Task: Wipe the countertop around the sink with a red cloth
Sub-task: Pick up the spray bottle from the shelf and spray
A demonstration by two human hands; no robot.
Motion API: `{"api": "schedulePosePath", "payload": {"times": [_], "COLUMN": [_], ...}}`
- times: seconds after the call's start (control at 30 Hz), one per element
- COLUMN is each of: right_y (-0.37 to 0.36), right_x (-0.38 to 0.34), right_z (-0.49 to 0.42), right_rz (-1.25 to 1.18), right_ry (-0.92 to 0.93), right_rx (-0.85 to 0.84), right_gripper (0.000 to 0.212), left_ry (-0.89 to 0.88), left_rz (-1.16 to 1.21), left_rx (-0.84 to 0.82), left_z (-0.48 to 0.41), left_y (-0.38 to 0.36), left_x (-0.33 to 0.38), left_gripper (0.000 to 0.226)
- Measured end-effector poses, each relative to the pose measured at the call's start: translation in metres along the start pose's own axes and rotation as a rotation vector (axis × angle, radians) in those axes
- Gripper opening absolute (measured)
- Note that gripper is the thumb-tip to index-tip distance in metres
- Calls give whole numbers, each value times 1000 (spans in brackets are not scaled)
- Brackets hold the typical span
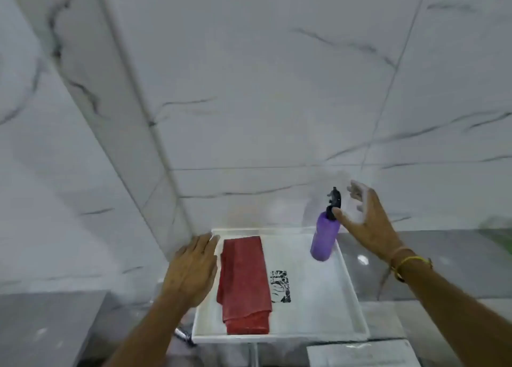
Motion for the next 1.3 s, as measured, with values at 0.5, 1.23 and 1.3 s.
{"api": "schedulePosePath", "payload": {"times": [0.5,1.23,1.3], "right_y": [-86,-179,-179], "right_x": [36,-27,-26], "right_z": [-17,122,121], "right_rz": [-131,-311,-308], "right_ry": [170,-478,-472], "right_rx": [196,-301,-313], "right_gripper": [49,43,37], "left_ry": [320,346,350], "left_rz": [293,330,333], "left_rx": [-110,-183,-192], "left_z": [20,20,20], "left_y": [-136,-140,-141], "left_x": [-28,-28,-28], "left_gripper": [57,56,56]}}
Point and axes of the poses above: each hand's wrist, its own z-axis away from the middle knuckle, its own y-axis out of the back of the hand, x = y × z, the point moved 5 cm from there along -z, towards the middle knuckle, and after that the axes turned 5 degrees about y, right-handed, at the moved point
